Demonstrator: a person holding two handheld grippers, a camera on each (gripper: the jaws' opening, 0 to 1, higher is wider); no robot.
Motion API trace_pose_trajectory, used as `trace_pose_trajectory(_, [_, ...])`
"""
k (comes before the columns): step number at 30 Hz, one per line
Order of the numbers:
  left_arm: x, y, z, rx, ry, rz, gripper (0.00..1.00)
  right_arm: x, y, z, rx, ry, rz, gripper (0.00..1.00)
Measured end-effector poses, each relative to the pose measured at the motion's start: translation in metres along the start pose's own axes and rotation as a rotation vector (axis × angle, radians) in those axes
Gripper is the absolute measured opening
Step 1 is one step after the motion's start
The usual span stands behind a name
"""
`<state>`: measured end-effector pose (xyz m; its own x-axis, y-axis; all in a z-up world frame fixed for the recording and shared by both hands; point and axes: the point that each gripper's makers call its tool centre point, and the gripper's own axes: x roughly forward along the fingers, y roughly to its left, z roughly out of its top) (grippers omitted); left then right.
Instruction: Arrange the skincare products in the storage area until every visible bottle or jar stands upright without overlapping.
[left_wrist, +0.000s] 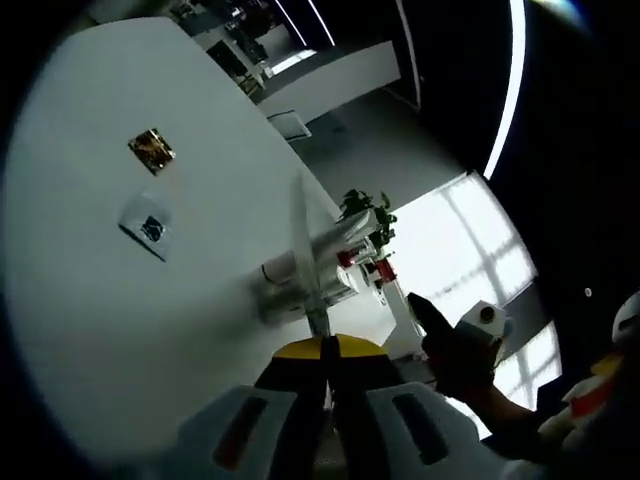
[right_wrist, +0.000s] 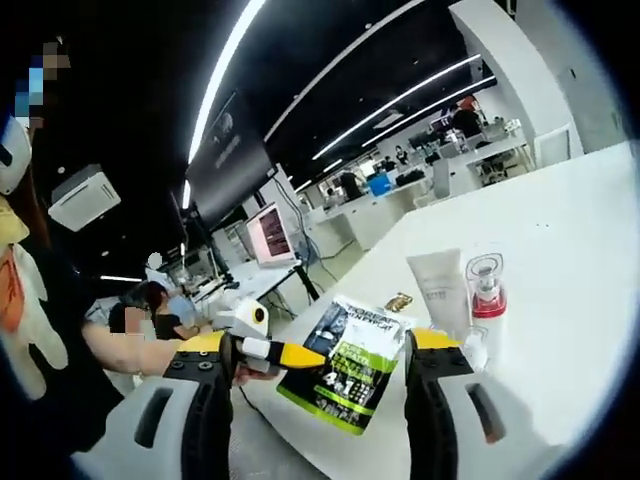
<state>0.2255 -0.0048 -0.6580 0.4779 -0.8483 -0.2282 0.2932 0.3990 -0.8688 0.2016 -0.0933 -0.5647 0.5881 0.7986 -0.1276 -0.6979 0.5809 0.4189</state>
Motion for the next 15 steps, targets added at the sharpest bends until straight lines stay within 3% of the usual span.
trace_pose_trajectory(6, [0.012, 0.019, -0.002, -0.022, 0.032, 0.022, 0.00, -0.007, -0.014, -0.007, 0.008, 0.013, -0.046, 0.82])
trace_pose_trajectory(15, [0.029, 0.045, -0.005, -0.039, 0.076, 0.065, 0.00, -0.018, -0.033, -0.015, 0.026, 0.019, -0.114, 0.88])
